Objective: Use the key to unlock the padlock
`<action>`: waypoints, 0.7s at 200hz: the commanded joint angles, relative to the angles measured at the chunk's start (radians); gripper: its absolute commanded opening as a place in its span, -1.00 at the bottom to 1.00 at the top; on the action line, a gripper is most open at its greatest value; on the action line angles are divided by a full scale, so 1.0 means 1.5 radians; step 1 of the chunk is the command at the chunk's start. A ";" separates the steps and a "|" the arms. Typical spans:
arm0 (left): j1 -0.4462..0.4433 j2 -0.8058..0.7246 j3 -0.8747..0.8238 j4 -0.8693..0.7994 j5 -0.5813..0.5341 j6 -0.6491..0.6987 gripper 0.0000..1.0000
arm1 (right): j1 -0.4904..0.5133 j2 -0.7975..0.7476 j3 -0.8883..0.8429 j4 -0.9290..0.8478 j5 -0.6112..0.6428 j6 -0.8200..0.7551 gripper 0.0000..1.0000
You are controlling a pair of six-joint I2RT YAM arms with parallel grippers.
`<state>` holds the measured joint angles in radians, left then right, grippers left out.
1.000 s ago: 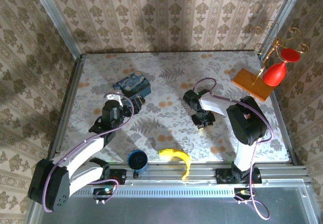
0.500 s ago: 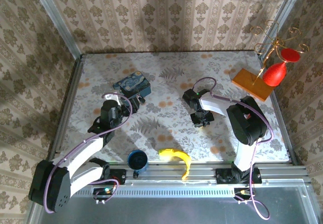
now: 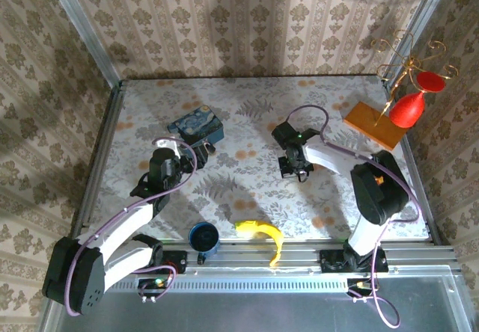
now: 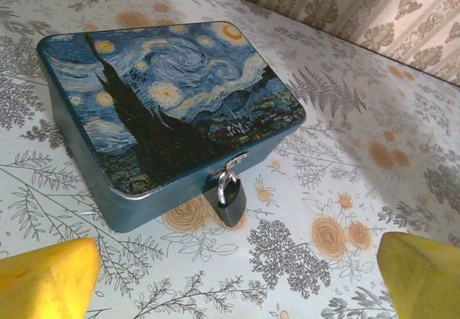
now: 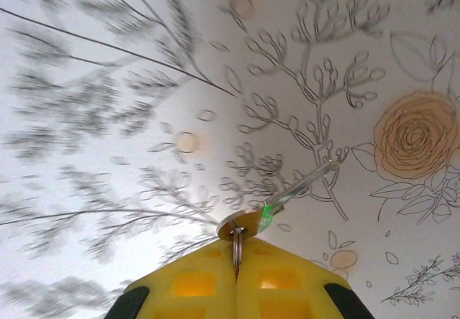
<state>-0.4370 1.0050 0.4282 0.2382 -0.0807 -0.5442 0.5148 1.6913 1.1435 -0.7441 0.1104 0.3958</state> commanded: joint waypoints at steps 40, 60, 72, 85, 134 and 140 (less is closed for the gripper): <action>0.011 0.003 0.046 0.089 0.117 0.112 1.00 | -0.028 -0.124 0.047 0.039 -0.314 -0.035 -1.00; 0.017 0.004 0.065 0.109 0.185 0.133 1.00 | -0.040 -0.155 0.050 0.069 -0.445 -0.050 -1.00; 0.020 0.007 0.077 0.122 0.237 0.149 1.00 | -0.051 -0.175 0.047 0.094 -0.518 -0.052 -1.00; 0.021 0.010 0.092 0.128 0.291 0.165 1.00 | -0.062 -0.191 0.042 0.123 -0.597 -0.052 -1.00; 0.021 0.050 0.178 0.104 0.422 0.143 1.00 | -0.072 -0.259 0.012 0.194 -0.722 -0.087 -1.00; 0.021 0.056 0.186 0.105 0.434 0.132 1.00 | -0.072 -0.270 0.000 0.212 -0.734 -0.087 -1.00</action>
<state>-0.4107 1.0634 0.6353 0.3862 0.4248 -0.3206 0.4084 1.3506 1.1877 -0.5194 -0.8146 0.3099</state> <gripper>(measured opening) 0.999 0.038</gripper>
